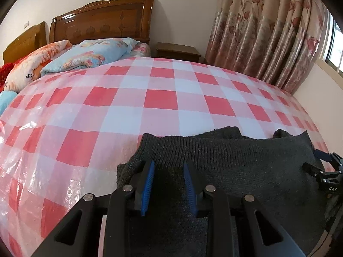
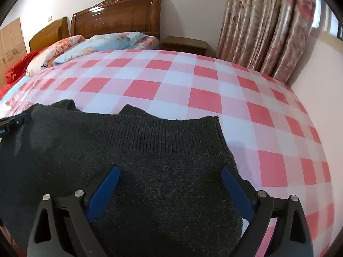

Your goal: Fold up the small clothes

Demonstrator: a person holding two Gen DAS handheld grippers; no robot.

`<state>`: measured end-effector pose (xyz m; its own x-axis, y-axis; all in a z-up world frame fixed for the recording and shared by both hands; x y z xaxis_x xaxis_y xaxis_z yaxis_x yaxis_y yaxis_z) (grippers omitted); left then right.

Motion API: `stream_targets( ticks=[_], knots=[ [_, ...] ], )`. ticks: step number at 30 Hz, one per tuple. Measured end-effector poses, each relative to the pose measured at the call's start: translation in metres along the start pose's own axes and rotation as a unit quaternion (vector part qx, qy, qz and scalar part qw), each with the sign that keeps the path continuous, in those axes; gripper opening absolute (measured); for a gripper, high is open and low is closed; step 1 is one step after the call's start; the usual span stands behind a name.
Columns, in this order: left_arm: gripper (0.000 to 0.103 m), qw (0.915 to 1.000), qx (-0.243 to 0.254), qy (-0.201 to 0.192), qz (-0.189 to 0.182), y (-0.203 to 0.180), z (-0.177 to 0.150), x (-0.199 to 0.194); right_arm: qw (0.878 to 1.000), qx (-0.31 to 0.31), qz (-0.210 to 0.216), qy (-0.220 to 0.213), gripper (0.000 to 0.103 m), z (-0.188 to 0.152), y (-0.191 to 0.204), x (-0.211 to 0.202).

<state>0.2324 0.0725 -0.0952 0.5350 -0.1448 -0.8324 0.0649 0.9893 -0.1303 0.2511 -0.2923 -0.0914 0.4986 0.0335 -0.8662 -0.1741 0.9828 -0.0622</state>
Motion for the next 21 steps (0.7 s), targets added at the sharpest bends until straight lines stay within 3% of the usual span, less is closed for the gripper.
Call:
stream_targets(
  ticks=[7,16,21],
  knots=[
    [0.029,1.0000,-0.001,-0.003,0.001,0.000,0.008,0.006,1.000,-0.009,-0.017,-0.006,0.103,0.010,0.002,0.006],
    [0.029,1.0000,-0.001,0.004,0.000,-0.003,0.056,0.036,1.000,-0.002,-0.013,0.000,0.103,0.055,-0.014,0.033],
    [0.029,0.9996,0.002,0.016,0.021,-0.007,0.059,0.035,1.000,-0.002,-0.023,0.012,0.103,0.061,-0.012,0.032]
  ],
)
Point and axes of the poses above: each gripper's, at about its wrist camera, not at the fingertips, and x roughly the way its jaws point, y to its left, z to its top, the point moved 4 cm from there along x, roughly the way its jaws point, and after that the axes turned 8 degrees about y, right-handed, at the moved point
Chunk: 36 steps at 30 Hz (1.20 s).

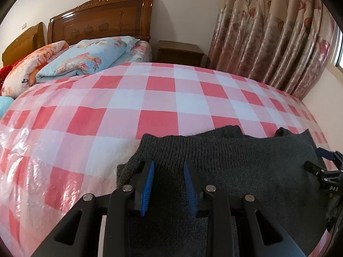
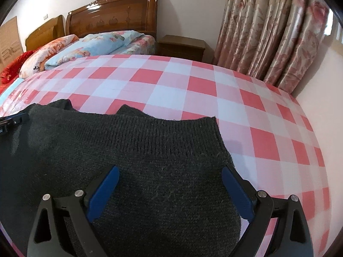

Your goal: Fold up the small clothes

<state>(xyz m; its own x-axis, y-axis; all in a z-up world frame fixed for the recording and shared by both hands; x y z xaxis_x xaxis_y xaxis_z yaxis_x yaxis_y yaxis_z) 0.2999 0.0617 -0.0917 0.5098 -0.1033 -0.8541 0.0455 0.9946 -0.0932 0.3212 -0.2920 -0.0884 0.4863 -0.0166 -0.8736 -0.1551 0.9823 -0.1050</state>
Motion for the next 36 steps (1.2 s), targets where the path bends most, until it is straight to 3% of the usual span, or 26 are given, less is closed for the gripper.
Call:
stream_targets(
  ticks=[2,4,6,9,10,12,15,18,21,23,24,26,29,30,33,36],
  knots=[
    [0.027,0.9999,-0.011,-0.004,0.008,-0.007,-0.005,-0.016,1.000,0.000,-0.003,-0.009,0.103,-0.004,0.009,-0.014],
    [0.029,0.9985,-0.019,-0.026,-0.044,-0.022,-0.016,-0.037,0.998,-0.011,0.058,-0.026,0.103,-0.013,0.033,-0.037],
    [0.029,0.9964,-0.004,-0.031,-0.079,-0.046,-0.031,-0.046,0.995,-0.044,0.088,-0.033,0.103,-0.029,0.067,-0.050],
    [0.029,0.9968,0.055,0.015,-0.056,-0.078,-0.051,-0.024,0.993,-0.092,0.078,-0.013,0.103,-0.055,0.105,-0.038],
    [0.031,0.9960,0.081,-0.021,-0.029,-0.084,-0.058,-0.025,0.993,-0.091,0.069,-0.042,0.103,-0.059,0.106,-0.042],
    [0.031,0.9934,0.104,-0.045,-0.017,-0.086,-0.065,-0.027,0.992,-0.076,0.092,-0.034,0.103,-0.063,0.096,-0.042],
    [0.035,0.9957,0.075,-0.036,-0.039,-0.062,-0.068,-0.034,0.995,-0.068,0.072,-0.018,0.103,-0.068,0.074,-0.046],
    [0.035,0.9982,0.042,-0.042,-0.004,-0.030,-0.077,-0.044,0.998,-0.042,0.051,-0.021,0.103,-0.079,0.044,-0.053],
    [0.032,0.9986,0.032,-0.042,-0.004,-0.024,-0.085,-0.054,1.000,-0.019,0.020,-0.013,0.103,-0.090,0.032,-0.060],
    [0.028,0.9981,0.036,-0.049,0.009,-0.035,-0.089,-0.064,1.000,-0.006,0.020,-0.021,0.103,-0.088,0.041,-0.069],
    [0.028,0.9971,0.045,-0.059,-0.014,-0.048,-0.093,-0.072,0.999,-0.017,0.034,-0.039,0.103,-0.085,0.056,-0.078],
    [0.030,0.9944,0.067,-0.064,-0.049,-0.071,-0.102,-0.079,0.995,-0.058,0.047,-0.058,0.103,-0.085,0.084,-0.090],
    [0.030,0.9935,0.098,-0.036,-0.045,-0.089,-0.116,-0.063,0.989,-0.136,0.036,-0.053,0.103,-0.093,0.126,-0.087],
    [0.031,0.9930,0.106,-0.038,-0.037,-0.089,-0.120,-0.057,0.988,-0.142,0.037,-0.048,0.103,-0.096,0.129,-0.083],
    [0.033,0.9897,0.121,-0.062,-0.047,-0.083,-0.126,-0.060,0.989,-0.113,0.091,-0.032,0.103,-0.106,0.117,-0.068],
    [0.033,0.9917,0.106,-0.057,-0.046,-0.067,-0.129,-0.066,0.989,-0.122,0.079,-0.036,0.103,-0.115,0.103,-0.071]
  ],
)
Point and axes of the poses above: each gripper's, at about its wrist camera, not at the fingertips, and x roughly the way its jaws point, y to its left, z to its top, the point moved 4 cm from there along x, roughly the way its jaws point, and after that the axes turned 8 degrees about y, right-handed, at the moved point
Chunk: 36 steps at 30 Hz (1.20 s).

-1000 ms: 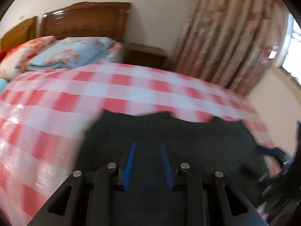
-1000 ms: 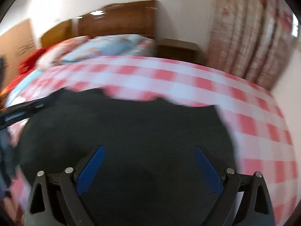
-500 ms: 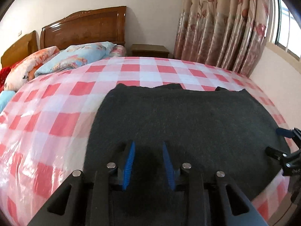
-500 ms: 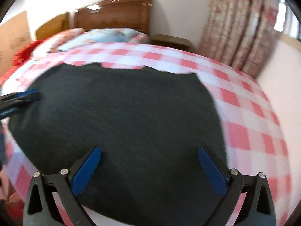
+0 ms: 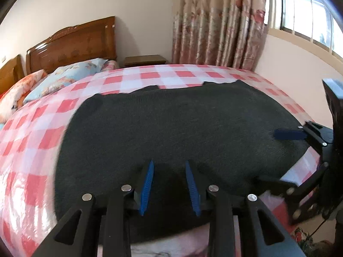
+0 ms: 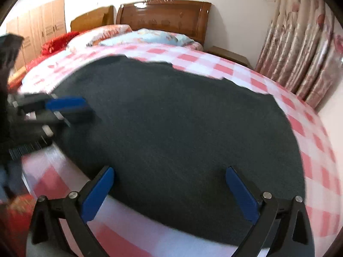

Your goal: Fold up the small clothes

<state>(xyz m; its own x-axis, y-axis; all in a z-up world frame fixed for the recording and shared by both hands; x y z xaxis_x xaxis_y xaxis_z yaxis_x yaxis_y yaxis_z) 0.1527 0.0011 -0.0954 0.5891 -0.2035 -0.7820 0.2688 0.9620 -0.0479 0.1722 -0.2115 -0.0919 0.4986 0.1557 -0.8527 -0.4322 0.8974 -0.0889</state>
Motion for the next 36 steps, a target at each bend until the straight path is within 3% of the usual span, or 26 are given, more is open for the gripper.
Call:
stream_targets(
  ticks=[7,10,13,15,18,20,23,27,30,31,33,36],
  knots=[
    [0.031,0.9977,-0.063,-0.024,0.008,0.026,-0.024,-0.041,0.999,0.035,-0.024,-0.003,0.103,-0.023,-0.009,-0.025],
    [0.031,0.9992,-0.023,-0.031,-0.004,0.001,-0.019,-0.043,0.999,0.017,0.010,-0.037,0.103,-0.014,0.017,-0.037],
    [0.031,0.9998,0.018,0.001,0.002,-0.024,-0.023,-0.021,0.999,-0.042,-0.016,-0.013,0.103,-0.014,0.048,-0.018],
    [0.032,0.9987,0.044,-0.013,0.021,-0.031,-0.031,-0.017,0.995,-0.078,-0.055,-0.012,0.103,-0.022,0.056,-0.009],
    [0.032,0.9967,0.074,-0.009,0.034,-0.034,-0.037,-0.019,0.995,-0.087,-0.043,-0.014,0.103,-0.030,0.052,-0.012],
    [0.032,0.9985,0.050,-0.001,0.023,-0.027,-0.038,-0.026,0.997,-0.072,-0.037,-0.001,0.103,-0.036,0.043,-0.021],
    [0.032,0.9992,0.031,-0.023,0.005,-0.023,-0.041,-0.041,0.999,0.002,0.035,-0.040,0.103,-0.038,0.025,-0.046],
    [0.032,0.9981,0.006,-0.057,0.023,-0.011,-0.031,-0.048,0.994,0.071,-0.030,-0.078,0.103,-0.028,-0.011,-0.053],
    [0.032,0.9988,-0.040,-0.008,0.029,0.016,-0.028,-0.024,0.993,0.094,-0.059,-0.034,0.103,-0.032,-0.029,-0.028],
    [0.035,0.9987,-0.048,-0.006,0.016,0.022,-0.032,-0.022,0.994,0.089,-0.058,-0.016,0.103,-0.039,-0.031,-0.016],
    [0.035,0.9981,-0.058,-0.016,-0.010,0.031,-0.037,-0.025,0.995,0.084,-0.053,-0.032,0.103,-0.045,-0.031,-0.019],
    [0.034,0.9985,-0.054,-0.004,0.005,0.037,-0.038,-0.029,0.996,0.070,-0.047,-0.004,0.103,-0.049,-0.034,-0.024]
  ],
)
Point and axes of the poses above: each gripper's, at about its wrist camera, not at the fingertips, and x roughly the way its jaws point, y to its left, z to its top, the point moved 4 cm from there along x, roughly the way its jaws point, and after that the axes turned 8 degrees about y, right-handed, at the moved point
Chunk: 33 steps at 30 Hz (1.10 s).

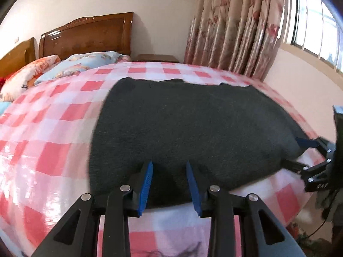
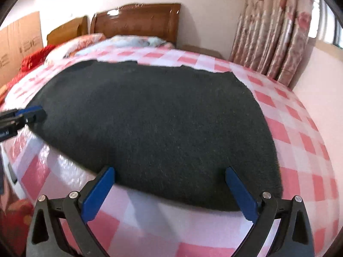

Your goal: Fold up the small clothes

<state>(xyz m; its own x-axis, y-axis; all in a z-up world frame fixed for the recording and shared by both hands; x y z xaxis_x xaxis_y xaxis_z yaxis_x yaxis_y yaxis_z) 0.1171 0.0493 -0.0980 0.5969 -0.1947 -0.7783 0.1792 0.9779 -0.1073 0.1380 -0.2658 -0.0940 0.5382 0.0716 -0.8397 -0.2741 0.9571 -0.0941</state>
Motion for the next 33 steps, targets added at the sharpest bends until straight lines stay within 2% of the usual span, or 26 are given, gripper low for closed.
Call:
stream_targets(
  ticks=[2,4,6,8,9,10,11,12,13,15,18,21,23,27,29,31,33],
  knots=[
    [0.034,0.9994,-0.035,-0.001,-0.006,0.014,0.003,-0.010,1.000,0.008,-0.003,0.006,0.103,0.002,-0.009,-0.006],
    [0.034,0.9976,-0.062,-0.019,-0.024,0.025,0.012,-0.020,0.999,0.028,-0.002,-0.017,0.103,0.011,-0.018,-0.018],
    [0.034,0.9979,-0.052,-0.028,-0.024,0.028,0.026,-0.024,0.999,0.030,-0.005,-0.034,0.103,0.029,-0.017,-0.018],
    [0.034,0.9989,-0.036,-0.024,-0.017,0.025,0.040,-0.012,0.998,0.019,-0.004,-0.052,0.103,0.048,-0.013,-0.015],
    [0.034,0.9993,-0.032,-0.014,-0.011,0.026,0.046,-0.001,0.998,0.012,-0.001,-0.055,0.103,0.052,-0.009,-0.013],
    [0.034,0.9994,-0.035,0.000,-0.002,0.027,0.048,0.011,0.999,0.003,-0.006,-0.037,0.103,0.058,-0.006,0.002],
    [0.033,0.9993,-0.038,0.008,0.003,0.030,0.050,0.019,1.000,0.001,-0.015,-0.018,0.103,0.058,-0.006,0.013],
    [0.033,0.9993,-0.038,-0.004,0.001,0.032,0.050,0.021,1.000,0.002,-0.018,0.001,0.103,0.055,-0.007,0.027],
    [0.033,0.9993,-0.037,-0.008,-0.003,0.033,0.048,0.020,1.000,0.018,0.004,-0.019,0.103,0.052,-0.011,0.026],
    [0.033,0.9995,-0.025,-0.016,-0.006,0.033,0.042,0.016,0.999,0.023,0.029,-0.024,0.103,0.045,-0.018,0.025],
    [0.033,0.9997,-0.010,-0.023,-0.006,0.036,0.033,0.008,0.999,0.012,0.027,-0.016,0.103,0.037,-0.025,0.014],
    [0.032,0.9989,-0.047,-0.002,0.007,0.047,0.035,0.003,0.999,0.028,0.019,0.005,0.103,0.037,-0.036,0.009],
    [0.031,0.9985,-0.053,-0.011,-0.010,0.046,0.048,-0.003,0.999,0.042,0.016,0.000,0.103,0.047,-0.040,0.005],
    [0.031,0.9996,-0.006,-0.026,0.010,0.021,0.087,0.000,0.999,0.023,0.027,-0.024,0.103,0.083,-0.024,0.010],
    [0.031,0.9998,0.001,-0.012,0.018,0.016,0.106,0.021,1.000,0.016,0.025,-0.005,0.103,0.097,-0.015,0.030],
    [0.031,0.9994,-0.012,0.009,0.030,0.024,0.112,0.042,0.999,0.023,0.020,0.034,0.103,0.095,-0.014,0.057],
    [0.031,0.9973,-0.039,0.047,0.040,0.040,0.106,0.066,0.998,0.039,0.041,0.013,0.103,0.089,-0.021,0.053]
  ],
)
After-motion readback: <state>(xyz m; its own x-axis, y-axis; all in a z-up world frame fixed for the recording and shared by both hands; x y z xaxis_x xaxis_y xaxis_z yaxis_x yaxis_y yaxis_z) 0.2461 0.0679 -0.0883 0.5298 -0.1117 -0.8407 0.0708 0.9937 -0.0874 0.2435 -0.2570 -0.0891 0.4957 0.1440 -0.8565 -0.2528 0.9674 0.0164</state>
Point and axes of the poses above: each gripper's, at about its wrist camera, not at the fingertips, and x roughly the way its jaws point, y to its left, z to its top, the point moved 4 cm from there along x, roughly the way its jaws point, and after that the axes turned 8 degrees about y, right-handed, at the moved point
